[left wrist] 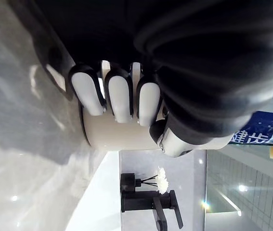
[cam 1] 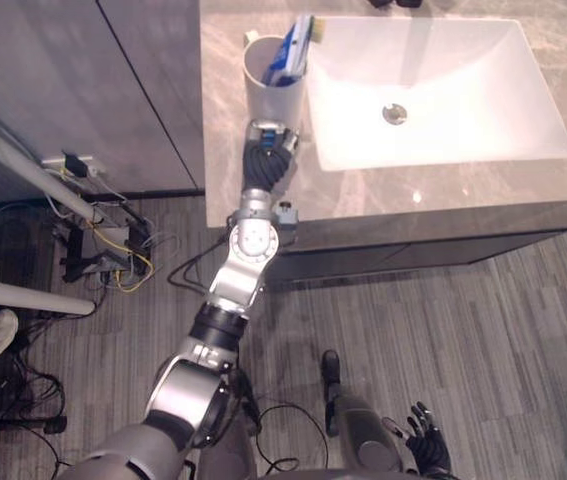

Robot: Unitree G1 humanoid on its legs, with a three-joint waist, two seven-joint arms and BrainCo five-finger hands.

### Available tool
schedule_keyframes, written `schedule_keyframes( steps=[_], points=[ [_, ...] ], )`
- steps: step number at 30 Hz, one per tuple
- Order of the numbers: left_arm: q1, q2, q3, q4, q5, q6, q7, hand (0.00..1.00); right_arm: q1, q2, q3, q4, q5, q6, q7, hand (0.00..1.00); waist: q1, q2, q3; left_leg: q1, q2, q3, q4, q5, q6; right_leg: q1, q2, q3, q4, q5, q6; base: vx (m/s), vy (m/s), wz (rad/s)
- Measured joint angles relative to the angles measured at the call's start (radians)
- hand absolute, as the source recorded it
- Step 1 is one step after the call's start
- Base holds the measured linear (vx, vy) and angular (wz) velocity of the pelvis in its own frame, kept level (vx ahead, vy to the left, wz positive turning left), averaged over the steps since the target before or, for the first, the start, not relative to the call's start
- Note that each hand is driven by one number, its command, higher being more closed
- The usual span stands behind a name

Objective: Organize washtable

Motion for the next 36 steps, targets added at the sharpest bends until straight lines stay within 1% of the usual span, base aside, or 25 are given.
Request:
schedule_keyframes(
  steps=[2, 9, 14, 18, 30, 33, 35, 36],
  points=[
    [-0.014, 0.0, 0.012, 0.001, 0.006, 0.011, 0.012, 1.0, 0.0, -0.006, 0.0, 0.0, 0.0, 0.0, 0.0, 0.0, 0.0, 0.0, 0.0, 0.0, 0.001, 0.0, 0.001, 0.0, 0.0, 0.0, 0.0, 0.0, 0.0, 0.001, 0.0, 0.0, 0.0, 0.0],
    [-0.028, 0.0, 0.014, 0.001, 0.005, 0.013, 0.017, 1.0, 0.0, -0.01, -0.001, 0.0, 0.0, 0.0, -0.001, 0.0, -0.001, 0.0, 0.002, -0.006, 0.003, 0.0, 0.01, -0.002, 0.002, -0.001, 0.0, 0.0, 0.0, 0.004, 0.001, 0.0, 0.0, 0.0],
    [-0.058, 0.0, 0.016, 0.001, 0.005, 0.013, 0.02, 1.0, 0.0, -0.014, -0.001, 0.0, 0.0, 0.0, -0.001, 0.0, 0.0, 0.0, 0.021, -0.011, 0.004, 0.0, 0.016, -0.009, 0.002, -0.002, 0.0, 0.001, 0.0, 0.008, 0.002, 0.0, 0.0, 0.0],
    [-0.059, -0.001, 0.021, 0.001, 0.005, 0.013, 0.021, 1.0, 0.0, -0.029, -0.002, 0.0, 0.0, 0.0, -0.002, 0.0, -0.002, 0.0, 0.022, -0.017, 0.006, 0.0, 0.022, -0.011, 0.003, -0.005, 0.0, 0.001, 0.0, 0.009, 0.003, 0.0, 0.0, 0.0],
    [-0.085, 0.001, 0.024, 0.001, 0.005, 0.014, 0.022, 1.0, 0.0, -0.028, -0.002, -0.001, 0.009, 0.0, -0.004, 0.0, -0.001, 0.0, 0.032, -0.04, 0.015, 0.003, 0.043, -0.014, 0.006, -0.023, 0.005, 0.004, 0.001, 0.014, 0.001, 0.0, 0.0, 0.0],
    [-0.099, 0.001, 0.025, 0.001, 0.005, 0.014, 0.022, 1.0, 0.0, -0.029, -0.002, -0.01, 0.011, 0.0, -0.004, 0.0, 0.004, -0.001, 0.047, -0.045, 0.022, 0.004, 0.053, -0.023, 0.001, -0.024, 0.009, 0.006, 0.001, 0.015, -0.001, -0.01, 0.003, -0.03],
    [-0.128, 0.003, 0.025, 0.006, 0.005, 0.018, 0.022, 1.0, 0.0, -0.029, -0.002, -0.022, 0.012, -0.001, -0.004, 0.0, 0.015, -0.001, 0.06, -0.054, 0.022, 0.007, 0.055, -0.022, 0.002, -0.034, 0.009, 0.008, 0.002, 0.018, -0.002, 0.0, 0.0, 0.0],
    [-0.136, 0.003, 0.025, 0.01, 0.005, 0.019, 0.022, 1.0, -0.001, -0.029, -0.002, -0.023, 0.012, -0.003, -0.004, 0.0, 0.016, -0.002, 0.064, -0.056, 0.022, 0.007, 0.057, -0.02, 0.005, -0.036, 0.01, 0.008, 0.001, 0.019, -0.003, 0.0, 0.0, 0.0]
  ],
)
